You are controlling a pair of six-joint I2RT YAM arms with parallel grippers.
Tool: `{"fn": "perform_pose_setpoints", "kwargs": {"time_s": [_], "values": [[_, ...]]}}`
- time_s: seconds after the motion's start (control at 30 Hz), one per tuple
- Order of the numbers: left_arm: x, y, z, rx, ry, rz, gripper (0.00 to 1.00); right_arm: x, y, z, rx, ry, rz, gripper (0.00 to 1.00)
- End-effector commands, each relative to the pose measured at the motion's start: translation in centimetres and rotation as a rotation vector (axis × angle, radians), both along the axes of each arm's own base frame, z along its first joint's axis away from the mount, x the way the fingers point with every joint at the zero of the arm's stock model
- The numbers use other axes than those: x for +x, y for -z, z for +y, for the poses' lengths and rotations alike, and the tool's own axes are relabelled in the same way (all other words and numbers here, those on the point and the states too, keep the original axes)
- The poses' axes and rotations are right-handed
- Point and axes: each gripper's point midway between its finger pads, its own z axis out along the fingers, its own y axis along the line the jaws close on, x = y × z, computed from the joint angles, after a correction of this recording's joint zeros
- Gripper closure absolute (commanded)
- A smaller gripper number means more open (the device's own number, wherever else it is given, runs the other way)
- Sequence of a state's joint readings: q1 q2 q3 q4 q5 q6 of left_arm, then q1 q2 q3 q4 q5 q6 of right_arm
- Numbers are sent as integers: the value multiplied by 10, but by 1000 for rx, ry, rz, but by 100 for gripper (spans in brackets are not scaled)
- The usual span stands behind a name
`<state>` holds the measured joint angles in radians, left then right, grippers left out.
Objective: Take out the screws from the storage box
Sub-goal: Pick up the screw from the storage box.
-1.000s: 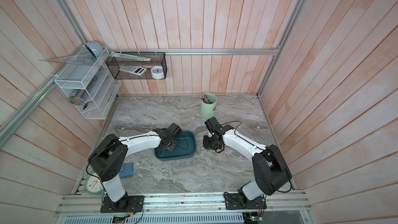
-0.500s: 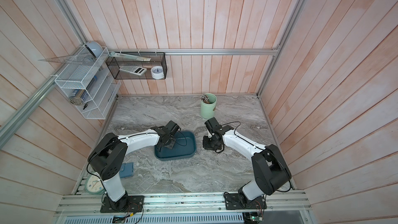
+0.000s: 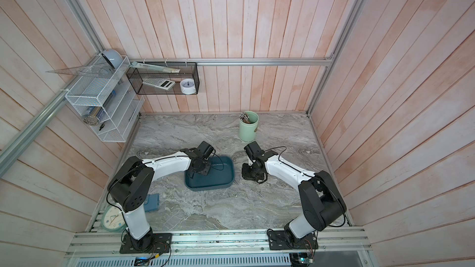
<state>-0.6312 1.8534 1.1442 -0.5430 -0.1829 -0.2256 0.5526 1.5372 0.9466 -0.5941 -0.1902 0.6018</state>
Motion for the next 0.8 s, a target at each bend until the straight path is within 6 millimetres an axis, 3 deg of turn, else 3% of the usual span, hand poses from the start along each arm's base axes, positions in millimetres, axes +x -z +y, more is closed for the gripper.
{"fn": "perform_pose_setpoints", "kwargs": {"time_s": [0.0,0.33,0.57,0.67,0.77], "values": [[-3,8,-5,-23,3,33,72,-1,6,0,5,9,20,80],[-18,12,-13,7,54,57,81,-3,7,-2,0,13,24,80],[-17,10,-12,30,54,51,81,-3,6,-2,0,16,24,80],[-16,3,-15,20,57,42,91,-3,5,-2,-2,17,22,80],[-12,-8,-17,2,55,10,94,-2,4,-2,0,17,21,80]]}}
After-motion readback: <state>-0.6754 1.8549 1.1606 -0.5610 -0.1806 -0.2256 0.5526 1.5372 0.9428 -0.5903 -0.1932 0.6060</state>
